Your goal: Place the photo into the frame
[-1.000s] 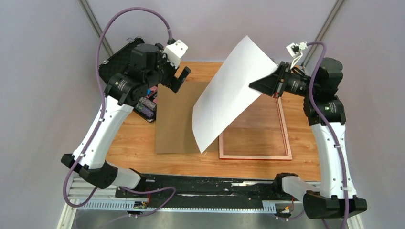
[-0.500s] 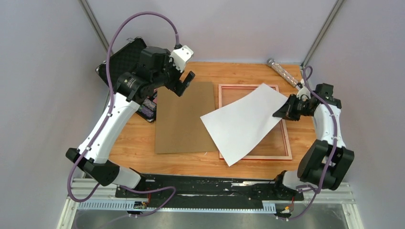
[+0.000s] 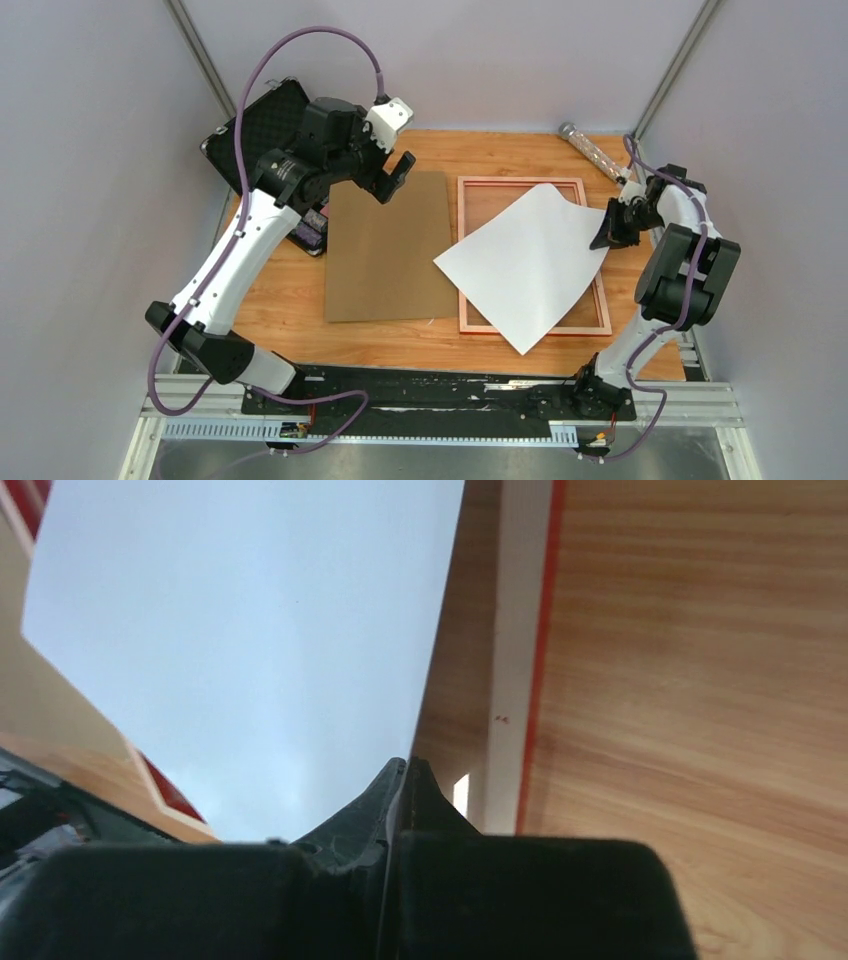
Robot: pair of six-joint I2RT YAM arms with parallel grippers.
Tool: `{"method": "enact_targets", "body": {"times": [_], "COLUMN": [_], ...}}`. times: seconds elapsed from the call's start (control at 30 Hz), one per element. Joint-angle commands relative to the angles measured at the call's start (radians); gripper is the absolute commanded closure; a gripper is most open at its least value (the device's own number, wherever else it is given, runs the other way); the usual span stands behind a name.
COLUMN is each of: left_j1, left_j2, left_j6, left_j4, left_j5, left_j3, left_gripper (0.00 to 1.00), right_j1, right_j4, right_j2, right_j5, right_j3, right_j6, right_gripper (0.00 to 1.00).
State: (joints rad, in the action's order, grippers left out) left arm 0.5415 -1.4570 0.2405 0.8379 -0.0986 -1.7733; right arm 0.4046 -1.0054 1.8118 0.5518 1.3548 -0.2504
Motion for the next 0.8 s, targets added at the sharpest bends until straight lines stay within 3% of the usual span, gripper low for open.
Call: {"method": "enact_targets", "body": {"times": [0.0, 0.3, 0.77], "left_j1": [-0.004, -0.003, -0.004], "left_j2": [-0.015, -0.028, -0.050], "left_j6": [-0.001, 0.023, 0.030], "left_j4": [-0.028, -0.031, -0.026], "left_j5": [-0.018, -0.005, -0.022], "left_j3": [0.005, 0.018, 0.017], "left_gripper": [0.00, 0.00, 0.00], "right_j1": [-0.036, -0.046, -0.043], "right_j4": [0.014, -0.044, -0.117], "right_j2": [0.021, -0.007, -0.152], "right_j5": [-0.137, -0.150, -0.148], "right_j3": [0.090, 0.075, 0.014], "right_j6": [-0.159, -0.317, -0.435], "right_gripper": [1.00, 1.00, 1.00]}}
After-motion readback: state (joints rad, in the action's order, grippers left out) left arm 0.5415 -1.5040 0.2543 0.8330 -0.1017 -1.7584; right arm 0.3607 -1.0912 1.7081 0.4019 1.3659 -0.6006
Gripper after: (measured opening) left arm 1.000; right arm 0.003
